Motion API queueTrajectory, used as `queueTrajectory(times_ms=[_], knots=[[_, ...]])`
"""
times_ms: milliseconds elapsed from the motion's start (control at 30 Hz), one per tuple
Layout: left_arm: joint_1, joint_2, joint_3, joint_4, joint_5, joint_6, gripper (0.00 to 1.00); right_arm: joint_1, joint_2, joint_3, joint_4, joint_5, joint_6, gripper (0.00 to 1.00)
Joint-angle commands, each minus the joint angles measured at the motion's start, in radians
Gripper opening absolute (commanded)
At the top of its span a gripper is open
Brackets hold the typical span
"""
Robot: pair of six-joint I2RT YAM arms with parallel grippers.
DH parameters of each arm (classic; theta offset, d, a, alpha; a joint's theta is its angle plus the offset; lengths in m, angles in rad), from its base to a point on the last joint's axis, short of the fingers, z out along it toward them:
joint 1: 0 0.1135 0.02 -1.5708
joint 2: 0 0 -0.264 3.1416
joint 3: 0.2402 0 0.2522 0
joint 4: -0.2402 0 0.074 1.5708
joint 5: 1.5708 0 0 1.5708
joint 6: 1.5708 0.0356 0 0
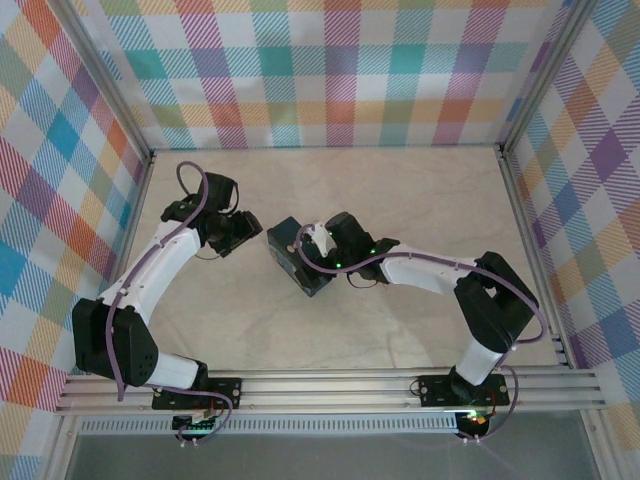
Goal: Unlock a padlock with a key
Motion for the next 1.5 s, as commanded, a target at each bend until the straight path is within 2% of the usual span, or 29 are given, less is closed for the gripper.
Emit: queueTrajectory(times_ms=[0, 100, 167, 367, 533, 567, 633, 733, 933, 1067, 1167, 1267, 1467], knots=[[0.015, -0.032, -0.008, -0.011, -0.014, 0.011, 0.61, 0.001, -0.007, 0.012, 0.032, -0.025, 0.052, 0.85], [0.015, -0.035, -0.008, -0.011, -0.013, 0.009, 0.61, -0.003, -0.007, 0.001, 0.071, -0.056, 0.102, 0.83], [0.015, -0.038, -0.009, -0.012, -0.013, 0.009, 0.61, -0.021, -0.014, -0.038, 0.16, -0.119, 0.177, 0.83], [0.017, -0.05, 0.001, -0.017, -0.009, 0.009, 0.61, -0.138, 0.051, -0.178, 0.571, -0.333, 0.587, 0.85], [0.017, -0.047, 0.02, -0.019, 0.005, 0.005, 0.61, -0.172, 0.177, -0.209, 0.79, -0.375, 0.772, 0.86], [0.017, -0.048, 0.023, -0.019, 0.008, 0.006, 0.61, -0.172, 0.193, -0.205, 0.788, -0.366, 0.772, 0.88], [0.018, -0.046, 0.034, -0.021, 0.01, 0.008, 0.61, -0.172, 0.211, -0.195, 0.771, -0.364, 0.734, 1.0], [0.017, -0.036, 0.055, -0.029, 0.007, 0.015, 0.61, -0.176, 0.202, -0.172, 0.652, -0.318, 0.643, 1.0], [0.017, -0.016, 0.089, -0.028, 0.015, 0.021, 0.61, -0.177, 0.132, -0.028, 0.143, -0.139, 0.326, 1.0], [0.018, -0.005, 0.09, -0.019, 0.018, 0.025, 0.61, -0.178, 0.126, 0.051, -0.064, -0.053, 0.196, 1.0], [0.018, 0.004, 0.087, -0.011, 0.022, 0.022, 0.61, -0.177, 0.131, 0.079, -0.12, -0.03, 0.158, 1.0], [0.011, 0.023, 0.087, 0.012, 0.062, 0.035, 0.61, -0.179, 0.139, 0.075, -0.099, -0.054, 0.167, 1.0], [-0.102, 0.154, 0.086, 0.127, 0.116, 0.04, 0.6, -0.18, 0.154, 0.033, 0.051, -0.178, 0.259, 1.0]])
